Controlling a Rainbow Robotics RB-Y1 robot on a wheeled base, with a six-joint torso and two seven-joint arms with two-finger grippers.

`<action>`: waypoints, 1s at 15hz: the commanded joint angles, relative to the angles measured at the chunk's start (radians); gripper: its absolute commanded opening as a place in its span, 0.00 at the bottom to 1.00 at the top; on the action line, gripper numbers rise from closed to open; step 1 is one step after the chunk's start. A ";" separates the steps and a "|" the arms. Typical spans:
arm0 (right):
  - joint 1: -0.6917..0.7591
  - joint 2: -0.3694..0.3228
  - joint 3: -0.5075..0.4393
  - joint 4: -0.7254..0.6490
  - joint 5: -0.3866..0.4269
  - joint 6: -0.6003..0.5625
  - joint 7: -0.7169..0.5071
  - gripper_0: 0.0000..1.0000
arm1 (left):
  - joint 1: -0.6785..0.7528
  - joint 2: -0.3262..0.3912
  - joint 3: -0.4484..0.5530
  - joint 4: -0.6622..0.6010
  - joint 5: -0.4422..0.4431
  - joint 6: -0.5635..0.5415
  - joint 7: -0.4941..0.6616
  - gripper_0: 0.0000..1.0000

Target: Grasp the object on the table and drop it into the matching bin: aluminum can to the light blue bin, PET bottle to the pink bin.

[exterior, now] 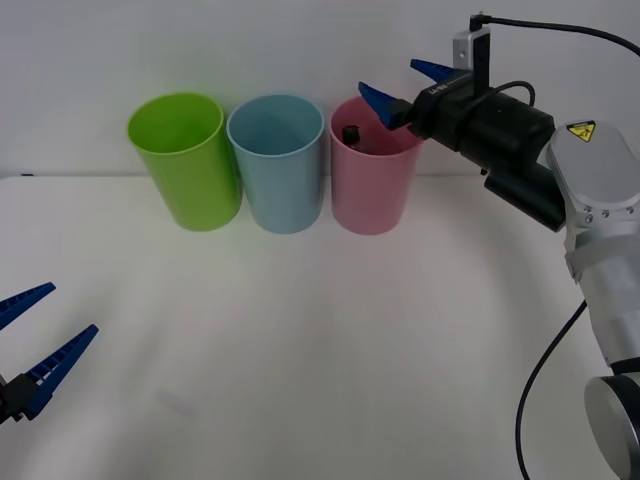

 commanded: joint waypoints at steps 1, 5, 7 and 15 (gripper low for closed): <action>0.083 -0.031 0.001 -0.095 -0.015 -0.008 -0.004 1.00 | 0.000 0.000 0.000 0.000 0.000 0.000 0.000 1.00; 0.217 -0.090 -0.001 -0.226 -0.092 -0.028 0.001 1.00 | 0.000 0.000 0.000 0.000 0.000 0.000 0.000 1.00; 0.309 -0.127 -0.001 -0.311 -0.140 -0.028 0.002 1.00 | 0.000 0.000 0.000 0.000 0.000 0.000 0.000 1.00; 0.677 -0.209 -0.047 -0.574 -0.285 -0.032 0.150 1.00 | 0.000 0.000 0.000 0.000 0.000 0.000 0.000 1.00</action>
